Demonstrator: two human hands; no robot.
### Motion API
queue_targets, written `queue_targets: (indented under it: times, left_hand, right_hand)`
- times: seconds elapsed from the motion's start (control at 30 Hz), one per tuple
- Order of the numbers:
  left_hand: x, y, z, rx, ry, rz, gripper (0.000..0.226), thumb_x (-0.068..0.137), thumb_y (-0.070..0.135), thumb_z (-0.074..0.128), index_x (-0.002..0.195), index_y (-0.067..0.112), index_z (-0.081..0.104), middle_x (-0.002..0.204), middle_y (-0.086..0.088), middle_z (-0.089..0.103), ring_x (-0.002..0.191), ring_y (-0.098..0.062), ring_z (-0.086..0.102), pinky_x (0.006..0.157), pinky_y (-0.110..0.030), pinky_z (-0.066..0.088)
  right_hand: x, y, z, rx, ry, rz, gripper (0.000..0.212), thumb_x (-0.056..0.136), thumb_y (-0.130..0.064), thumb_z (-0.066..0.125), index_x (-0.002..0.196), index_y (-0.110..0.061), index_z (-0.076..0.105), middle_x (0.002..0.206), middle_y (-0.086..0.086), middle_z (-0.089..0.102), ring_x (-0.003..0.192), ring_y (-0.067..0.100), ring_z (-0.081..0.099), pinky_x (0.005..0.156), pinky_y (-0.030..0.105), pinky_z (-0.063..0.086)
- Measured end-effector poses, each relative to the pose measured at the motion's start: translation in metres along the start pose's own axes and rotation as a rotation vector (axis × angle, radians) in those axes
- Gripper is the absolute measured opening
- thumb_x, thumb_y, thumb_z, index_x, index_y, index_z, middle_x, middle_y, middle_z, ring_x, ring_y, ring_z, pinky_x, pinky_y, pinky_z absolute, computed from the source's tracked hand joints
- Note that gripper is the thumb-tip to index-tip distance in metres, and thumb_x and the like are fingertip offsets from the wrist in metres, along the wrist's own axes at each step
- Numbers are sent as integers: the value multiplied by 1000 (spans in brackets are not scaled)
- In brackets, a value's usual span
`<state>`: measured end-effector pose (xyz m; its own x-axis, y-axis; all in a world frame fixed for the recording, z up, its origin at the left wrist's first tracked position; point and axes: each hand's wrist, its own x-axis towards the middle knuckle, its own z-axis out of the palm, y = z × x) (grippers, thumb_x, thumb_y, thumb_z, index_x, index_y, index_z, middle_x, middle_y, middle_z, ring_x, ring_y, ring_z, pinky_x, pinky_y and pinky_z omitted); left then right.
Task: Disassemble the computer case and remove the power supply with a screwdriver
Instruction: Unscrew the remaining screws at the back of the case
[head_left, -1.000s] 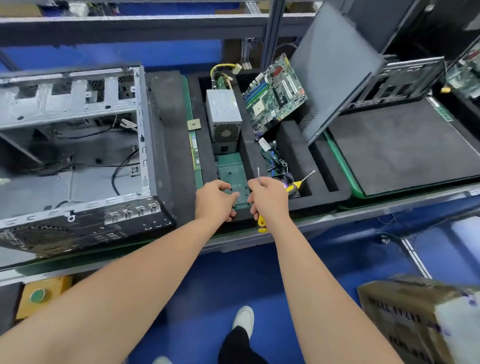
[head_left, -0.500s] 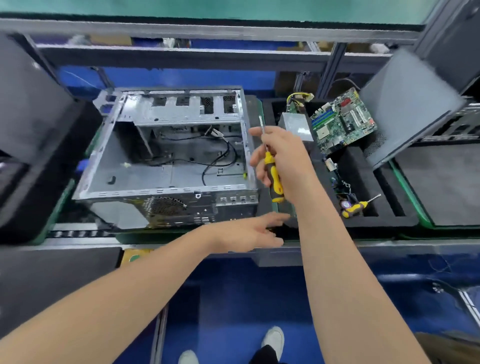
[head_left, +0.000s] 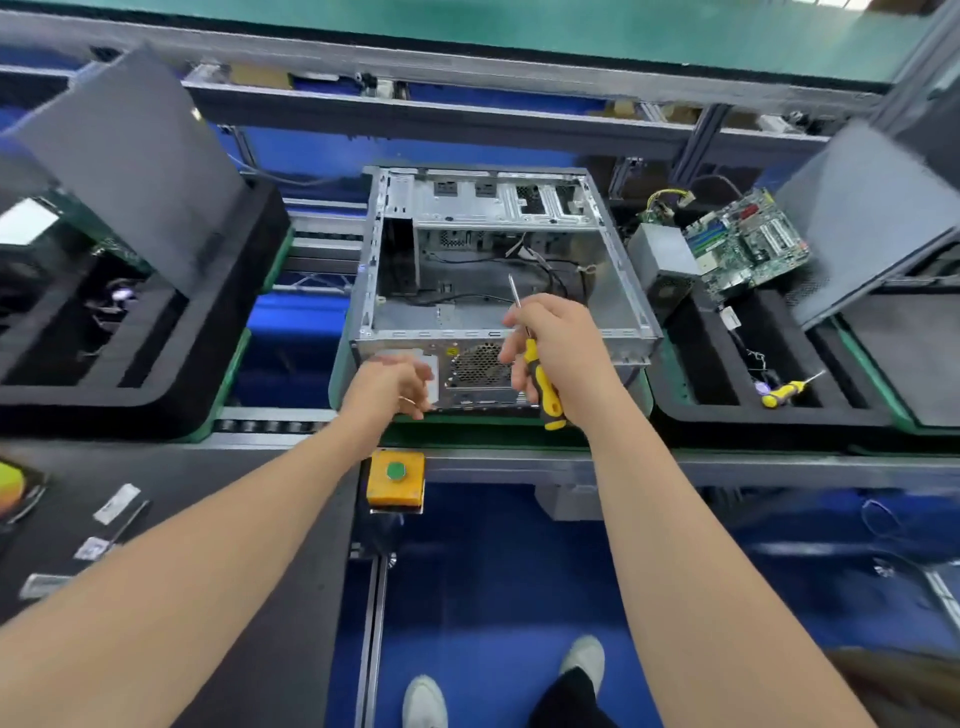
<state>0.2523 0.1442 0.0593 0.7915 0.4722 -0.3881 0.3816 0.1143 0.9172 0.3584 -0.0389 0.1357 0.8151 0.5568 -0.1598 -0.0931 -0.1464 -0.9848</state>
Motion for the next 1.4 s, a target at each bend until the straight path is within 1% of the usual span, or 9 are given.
queue_targets:
  times: [0.1, 0.2, 0.43, 0.63, 0.97, 1.2, 1.27, 1.33, 1.4]
  left_hand:
    - [16, -3, 16, 20, 71, -17, 17, 101, 7, 47, 103, 18, 60, 106, -10, 62, 86, -21, 61, 71, -27, 47]
    - [30, 2, 26, 170, 55, -51, 32, 103, 3, 45, 134, 1, 53, 122, -12, 55, 111, -25, 55, 74, -27, 46]
    - [33, 8, 18, 697, -25, 36, 8, 92, 8, 53, 93, 6, 61, 88, -12, 58, 79, -22, 53, 61, -31, 39]
    - [34, 10, 14, 901, -81, 70, 31, 91, 20, 57, 64, 15, 41, 64, -3, 39, 56, -18, 39, 53, -29, 29]
    - [31, 7, 7, 647, -141, 45, 15, 81, 8, 63, 86, 15, 51, 78, -5, 50, 71, -23, 50, 61, -28, 38]
    - [37, -4, 7, 380, -152, -46, 57, 85, -1, 63, 139, 3, 46, 137, -22, 51, 124, -39, 49, 106, -36, 46]
    - [36, -7, 10, 338, -80, 20, 34, 97, -2, 53, 130, -8, 55, 137, -32, 52, 117, -42, 55, 83, -6, 47]
    - [33, -7, 16, 272, 5, 60, 22, 106, 8, 44, 98, 4, 64, 128, -31, 60, 93, -28, 66, 63, 0, 42]
    - [29, 0, 20, 126, -21, 48, 31, 110, 15, 30, 108, 8, 60, 141, -25, 55, 119, -29, 61, 91, -19, 48]
  right_hand:
    - [-12, 15, 4, 41, 7, 45, 19, 102, -16, 50, 99, -3, 63, 70, 18, 65, 41, 27, 51, 37, 25, 37]
    - [-26, 32, 3, 48, 5, 95, 18, 102, -18, 51, 97, -5, 63, 71, 17, 64, 41, 26, 50, 37, 25, 37]
    - [-41, 71, 9, -6, -58, 216, 22, 101, -20, 51, 101, -5, 66, 76, 14, 68, 44, 25, 55, 37, 26, 42]
    - [-41, 97, 24, -22, -25, 321, 21, 100, -18, 51, 103, -7, 69, 72, 12, 69, 44, 25, 57, 38, 28, 44]
    - [-37, 103, 24, -35, 51, 331, 22, 102, -18, 50, 105, -8, 69, 79, 10, 71, 44, 24, 56, 40, 27, 44]
    - [-35, 102, 30, -51, 51, 324, 21, 104, -19, 50, 106, -12, 70, 78, 9, 73, 46, 24, 58, 41, 29, 45]
    - [-35, 101, 31, -61, 43, 314, 21, 104, -20, 50, 105, -12, 70, 77, 8, 73, 46, 24, 58, 41, 29, 45]
    - [-35, 100, 31, -83, 40, 295, 21, 104, -21, 50, 103, -14, 70, 77, 7, 73, 45, 24, 58, 40, 28, 45]
    - [-36, 99, 30, -105, 34, 276, 20, 105, -21, 51, 102, -15, 70, 77, 6, 73, 46, 25, 59, 40, 29, 46]
